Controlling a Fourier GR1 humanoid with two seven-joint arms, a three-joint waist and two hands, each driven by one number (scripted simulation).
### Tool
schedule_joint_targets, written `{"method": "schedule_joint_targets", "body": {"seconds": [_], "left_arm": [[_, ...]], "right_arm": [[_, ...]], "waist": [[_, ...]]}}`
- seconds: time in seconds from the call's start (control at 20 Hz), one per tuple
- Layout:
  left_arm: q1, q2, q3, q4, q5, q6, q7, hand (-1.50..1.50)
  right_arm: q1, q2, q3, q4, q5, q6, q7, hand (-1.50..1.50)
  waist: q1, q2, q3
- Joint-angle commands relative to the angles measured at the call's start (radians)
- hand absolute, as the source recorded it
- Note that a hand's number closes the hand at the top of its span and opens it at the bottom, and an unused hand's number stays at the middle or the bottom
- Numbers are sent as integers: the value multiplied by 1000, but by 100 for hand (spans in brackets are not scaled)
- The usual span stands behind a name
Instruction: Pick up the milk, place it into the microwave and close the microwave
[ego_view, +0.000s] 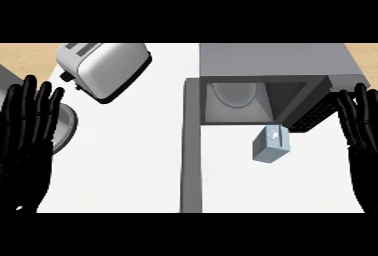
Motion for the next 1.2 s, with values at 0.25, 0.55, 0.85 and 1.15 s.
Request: {"method": "schedule_joint_targets", "body": {"seconds": [0.25,0.55,0.85,1.15], "left_arm": [[-69,121,199,107,189,-114,23,-150],[75,113,248,23,287,-130,133,-150],[132,116,303,39,315,-193,81,-150],[241,106,382,-39,395,-263,85,-150]], "right_arm": [[-159,81,142,33,39,-14,0,-150],[-79,95,245,-22,75,0,106,-150],[26,90,314,-155,168,-47,179,-150],[7,88,264,-97,194,-69,217,-150]], "waist": [[8,24,-18],[6,21,-18],[1,21,-18],[5,22,-18]]}}
